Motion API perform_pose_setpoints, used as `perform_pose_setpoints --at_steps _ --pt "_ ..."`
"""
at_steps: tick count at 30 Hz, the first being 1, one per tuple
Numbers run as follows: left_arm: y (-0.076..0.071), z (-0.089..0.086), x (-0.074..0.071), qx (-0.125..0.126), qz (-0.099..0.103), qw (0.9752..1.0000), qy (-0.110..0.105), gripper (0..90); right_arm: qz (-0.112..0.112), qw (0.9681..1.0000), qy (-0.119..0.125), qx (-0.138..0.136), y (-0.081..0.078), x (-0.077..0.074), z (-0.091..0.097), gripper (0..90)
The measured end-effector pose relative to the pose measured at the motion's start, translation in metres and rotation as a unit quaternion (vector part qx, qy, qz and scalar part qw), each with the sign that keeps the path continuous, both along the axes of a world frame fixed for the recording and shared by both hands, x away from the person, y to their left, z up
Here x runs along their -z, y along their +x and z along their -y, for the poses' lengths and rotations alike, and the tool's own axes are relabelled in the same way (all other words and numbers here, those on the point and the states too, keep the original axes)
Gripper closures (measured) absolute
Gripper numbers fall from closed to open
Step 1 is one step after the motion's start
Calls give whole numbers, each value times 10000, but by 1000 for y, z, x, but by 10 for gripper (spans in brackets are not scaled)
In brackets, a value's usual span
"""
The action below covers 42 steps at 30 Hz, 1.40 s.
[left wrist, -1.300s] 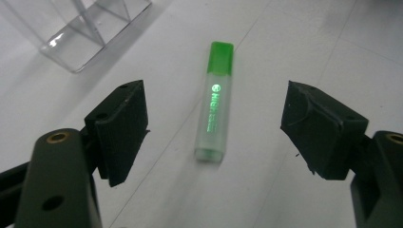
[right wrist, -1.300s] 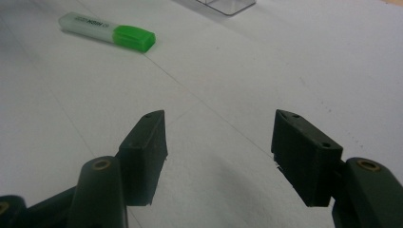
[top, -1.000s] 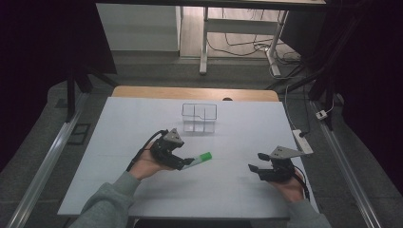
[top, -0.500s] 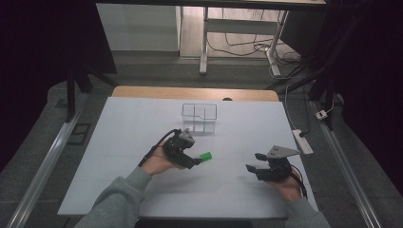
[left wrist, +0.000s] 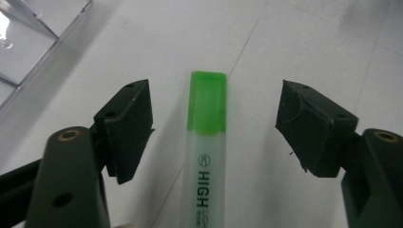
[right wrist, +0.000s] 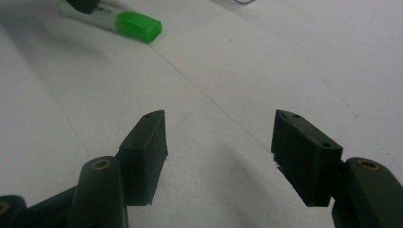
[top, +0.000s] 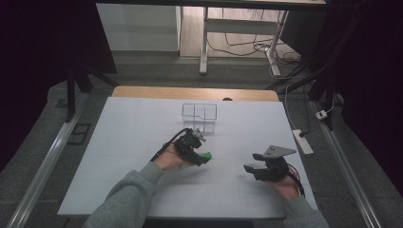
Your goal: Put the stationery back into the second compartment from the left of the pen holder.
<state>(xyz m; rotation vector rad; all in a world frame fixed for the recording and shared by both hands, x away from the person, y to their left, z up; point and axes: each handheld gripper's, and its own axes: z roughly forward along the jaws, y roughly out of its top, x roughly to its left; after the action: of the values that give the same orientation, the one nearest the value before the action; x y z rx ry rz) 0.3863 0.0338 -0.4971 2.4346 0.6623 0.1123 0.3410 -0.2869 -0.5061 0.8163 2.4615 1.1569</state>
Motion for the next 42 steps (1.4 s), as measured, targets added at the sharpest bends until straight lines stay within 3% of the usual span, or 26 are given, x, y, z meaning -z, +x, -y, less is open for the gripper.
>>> perform_pose_setpoints --at_steps 9,19,28,34,39,42 --pt "8 7 11 83 -97 9998 124 338 -25 10000 -71 25 1 2 2 363" --pt "10 13 19 197 -121 9993 282 501 -27 10000 -83 38 0 2 1 362" --pt "3 18 18 255 195 9980 540 656 -33 9999 -123 54 2 2 0 362" --pt "3 18 18 214 148 9983 518 666 -49 9999 -134 89 3 2 0 363" --pt "2 18 17 258 223 9979 558 669 -48 9998 -138 100 3 2 1 362" --pt "1 14 12 234 269 9984 444 669 -43 9998 -124 114 3 2 2 362"
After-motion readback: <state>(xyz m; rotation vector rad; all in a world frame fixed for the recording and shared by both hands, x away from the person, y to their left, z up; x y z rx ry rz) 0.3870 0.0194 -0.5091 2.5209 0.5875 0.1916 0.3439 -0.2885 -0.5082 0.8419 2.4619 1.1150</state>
